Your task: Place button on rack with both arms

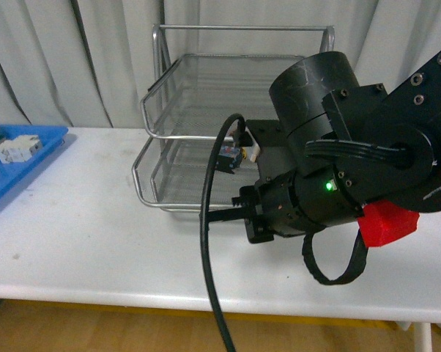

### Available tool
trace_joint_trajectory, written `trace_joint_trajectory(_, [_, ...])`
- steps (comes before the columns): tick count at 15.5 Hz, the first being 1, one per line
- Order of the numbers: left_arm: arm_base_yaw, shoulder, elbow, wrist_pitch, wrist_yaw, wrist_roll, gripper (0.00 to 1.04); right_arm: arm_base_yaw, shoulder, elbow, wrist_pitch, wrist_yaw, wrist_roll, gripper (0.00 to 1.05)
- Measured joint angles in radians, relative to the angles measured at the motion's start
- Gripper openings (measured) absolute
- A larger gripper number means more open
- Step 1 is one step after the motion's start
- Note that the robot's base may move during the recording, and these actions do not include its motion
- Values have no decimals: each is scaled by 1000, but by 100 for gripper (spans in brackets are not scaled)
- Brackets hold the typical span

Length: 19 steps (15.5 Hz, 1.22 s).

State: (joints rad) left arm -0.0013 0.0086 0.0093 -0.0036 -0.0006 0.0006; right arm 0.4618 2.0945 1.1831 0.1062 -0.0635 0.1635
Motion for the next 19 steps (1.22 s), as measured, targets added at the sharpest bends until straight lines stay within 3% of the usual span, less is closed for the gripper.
trace_joint_trajectory(11, [0, 0, 0, 0, 0, 0, 98, -103, 169, 303, -111, -34, -63, 2])
trace_joint_trajectory(15, [0, 0, 0, 0, 0, 0, 98, -103, 166, 286, -79, -42, -66, 2])
trace_joint_trajectory(19, [0, 0, 0, 0, 0, 0, 98, -117, -80, 34, 31, -146, 33, 2])
